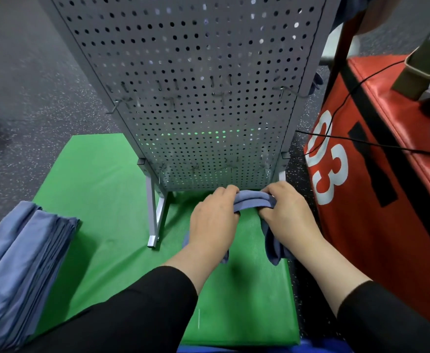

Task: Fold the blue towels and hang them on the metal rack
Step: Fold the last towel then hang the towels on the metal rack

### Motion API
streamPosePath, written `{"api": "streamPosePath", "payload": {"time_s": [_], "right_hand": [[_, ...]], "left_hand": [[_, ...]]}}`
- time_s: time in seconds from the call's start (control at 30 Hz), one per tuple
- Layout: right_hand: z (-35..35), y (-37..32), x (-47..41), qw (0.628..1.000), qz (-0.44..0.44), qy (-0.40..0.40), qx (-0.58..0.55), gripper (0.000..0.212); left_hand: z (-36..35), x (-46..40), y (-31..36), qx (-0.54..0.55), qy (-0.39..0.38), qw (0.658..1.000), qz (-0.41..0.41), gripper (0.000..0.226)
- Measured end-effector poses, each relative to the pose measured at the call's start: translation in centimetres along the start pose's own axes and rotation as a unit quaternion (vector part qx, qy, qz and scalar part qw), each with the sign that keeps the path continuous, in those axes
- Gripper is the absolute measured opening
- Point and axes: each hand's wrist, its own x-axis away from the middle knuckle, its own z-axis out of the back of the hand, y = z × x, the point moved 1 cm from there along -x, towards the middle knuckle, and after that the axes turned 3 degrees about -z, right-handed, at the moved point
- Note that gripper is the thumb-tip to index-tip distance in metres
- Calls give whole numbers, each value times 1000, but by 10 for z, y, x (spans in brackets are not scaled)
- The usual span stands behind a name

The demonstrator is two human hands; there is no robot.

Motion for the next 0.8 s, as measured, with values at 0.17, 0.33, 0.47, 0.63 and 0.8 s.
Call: {"api": "streamPosePath", "payload": {"time_s": [0.17,0.33,0.47,0.63,0.8], "right_hand": [[3,4,-26,999,-12,40,-29,14],[4,7,-49,994,-6,94,-53,8],[0,11,-65,989,-14,130,-64,6],[-8,12,-79,982,-35,165,-81,31],[-19,26,-84,983,-69,166,-44,34]], "left_hand": [[-4,-28,0,63,19,997,35,28],[-8,-45,2,88,46,994,48,25],[-8,-61,-2,109,89,990,29,24],[-10,-83,2,117,94,988,24,23],[-28,-96,8,121,81,989,37,18]]}}
